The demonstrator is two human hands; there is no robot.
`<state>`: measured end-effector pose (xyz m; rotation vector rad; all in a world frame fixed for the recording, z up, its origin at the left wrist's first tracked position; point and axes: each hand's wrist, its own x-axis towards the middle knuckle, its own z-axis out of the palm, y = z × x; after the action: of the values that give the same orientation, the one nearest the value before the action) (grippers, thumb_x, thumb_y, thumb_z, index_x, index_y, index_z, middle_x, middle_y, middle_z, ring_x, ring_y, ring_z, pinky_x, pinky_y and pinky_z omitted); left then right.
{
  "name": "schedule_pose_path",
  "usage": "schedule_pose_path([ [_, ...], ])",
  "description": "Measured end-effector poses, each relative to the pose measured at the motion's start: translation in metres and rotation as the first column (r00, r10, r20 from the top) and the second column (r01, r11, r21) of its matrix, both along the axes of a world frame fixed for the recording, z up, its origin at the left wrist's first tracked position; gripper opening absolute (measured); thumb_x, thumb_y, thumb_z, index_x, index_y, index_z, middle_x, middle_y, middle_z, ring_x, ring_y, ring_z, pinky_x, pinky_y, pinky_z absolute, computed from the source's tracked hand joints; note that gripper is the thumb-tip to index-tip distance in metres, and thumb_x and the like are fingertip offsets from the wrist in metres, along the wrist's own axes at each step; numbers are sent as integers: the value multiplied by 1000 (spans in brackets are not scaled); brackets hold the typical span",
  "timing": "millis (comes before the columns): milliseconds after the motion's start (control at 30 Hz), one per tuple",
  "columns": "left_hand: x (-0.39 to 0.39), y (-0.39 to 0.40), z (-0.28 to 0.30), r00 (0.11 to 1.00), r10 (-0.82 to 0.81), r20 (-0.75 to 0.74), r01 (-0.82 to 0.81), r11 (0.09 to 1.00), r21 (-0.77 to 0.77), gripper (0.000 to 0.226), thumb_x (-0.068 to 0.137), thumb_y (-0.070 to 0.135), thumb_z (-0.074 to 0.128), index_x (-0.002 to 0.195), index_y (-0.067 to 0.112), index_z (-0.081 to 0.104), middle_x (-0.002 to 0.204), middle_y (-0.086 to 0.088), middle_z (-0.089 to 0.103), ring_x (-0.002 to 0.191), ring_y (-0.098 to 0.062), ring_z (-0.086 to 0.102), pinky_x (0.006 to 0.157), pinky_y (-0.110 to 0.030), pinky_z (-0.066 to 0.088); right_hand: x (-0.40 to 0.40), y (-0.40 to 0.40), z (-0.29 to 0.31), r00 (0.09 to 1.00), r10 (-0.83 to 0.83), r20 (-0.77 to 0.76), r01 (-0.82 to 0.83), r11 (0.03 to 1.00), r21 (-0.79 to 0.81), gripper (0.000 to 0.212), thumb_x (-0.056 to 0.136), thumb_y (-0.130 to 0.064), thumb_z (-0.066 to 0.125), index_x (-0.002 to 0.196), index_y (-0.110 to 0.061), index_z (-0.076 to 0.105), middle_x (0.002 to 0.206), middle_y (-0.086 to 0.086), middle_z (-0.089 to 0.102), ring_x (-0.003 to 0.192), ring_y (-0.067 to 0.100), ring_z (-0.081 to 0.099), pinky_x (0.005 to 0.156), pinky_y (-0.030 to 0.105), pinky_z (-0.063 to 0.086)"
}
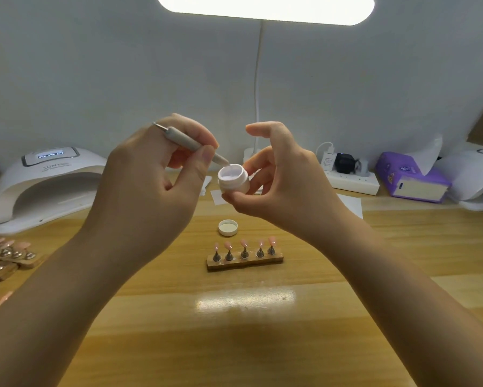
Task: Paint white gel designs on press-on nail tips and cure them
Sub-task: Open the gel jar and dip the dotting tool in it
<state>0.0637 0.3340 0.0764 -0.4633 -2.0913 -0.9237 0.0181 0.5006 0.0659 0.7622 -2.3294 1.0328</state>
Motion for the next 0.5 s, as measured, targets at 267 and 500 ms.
schedule_pose_path([
  [267,1,0,1,1000,-4,0,4,982,187,7,95,34,57,89,35,61,80,15,66,81,-1,64,62,-10,46,-2,2,0,1000,-17,5,17,1000,12,82,71,-30,84,137,-16,38,86,-8,64,68,0,62,66,6,50],
  [500,-7,-8,5,986,-140,93,55,791,610,15,91,40,62,83,27,63,69,7,71,64,-7,66,60,-19,50,-1,0,0,1000,-16,0,16,1000,4,83,71,-33,84,138,-16,38,87,-8,65,69,1,63,70,10,53],
])
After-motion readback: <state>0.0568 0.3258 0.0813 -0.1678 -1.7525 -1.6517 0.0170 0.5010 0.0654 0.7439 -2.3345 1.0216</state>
